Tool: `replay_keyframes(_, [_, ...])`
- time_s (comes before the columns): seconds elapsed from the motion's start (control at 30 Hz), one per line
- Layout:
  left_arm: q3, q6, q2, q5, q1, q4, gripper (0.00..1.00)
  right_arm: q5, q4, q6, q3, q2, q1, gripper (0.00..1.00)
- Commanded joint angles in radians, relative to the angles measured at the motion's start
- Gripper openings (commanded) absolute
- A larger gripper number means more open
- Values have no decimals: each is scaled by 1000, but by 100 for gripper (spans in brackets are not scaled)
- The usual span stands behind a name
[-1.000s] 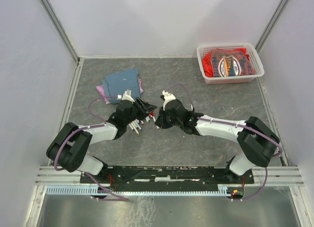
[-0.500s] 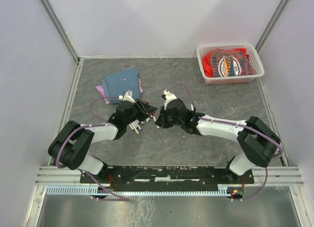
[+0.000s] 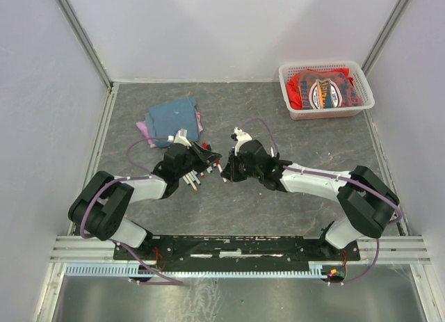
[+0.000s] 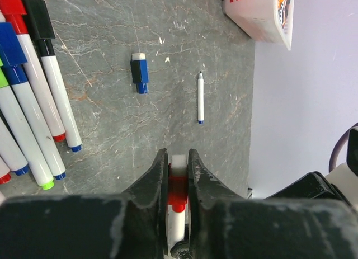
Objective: Open the pen caps
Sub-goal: Open the pen cap from the pen.
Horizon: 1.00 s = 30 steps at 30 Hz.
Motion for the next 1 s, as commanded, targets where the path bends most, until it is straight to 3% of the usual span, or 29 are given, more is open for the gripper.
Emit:
replay_keyframes(0.0, [0,-33,13,31,5,83,3,-9,41,6,-10,-40,-10,3])
replay_keyframes(0.13, [-6,-34,12,39,5,107,3,-15,55,8,-14,-50,-11,35])
replay_keyframes(0.3, [-12,-44,9,58,5,142,3,-50,92,22,-14,-41,-27,45])
replay_keyframes(0.57, [-27,-78,22,81,4,210,3,-107,159,56,-8,-1,-49,45])
replay_keyframes(0.77, [-38,-141,54,104,6,302,3,-145,205,79,-10,36,-68,38])
replay_keyframes(0.9, [-38,-157,65,102,8,317,3,-148,195,70,-14,41,-73,26])
replay_keyframes(0.97, [-34,-159,68,98,8,318,3,-145,175,58,-12,46,-77,11])
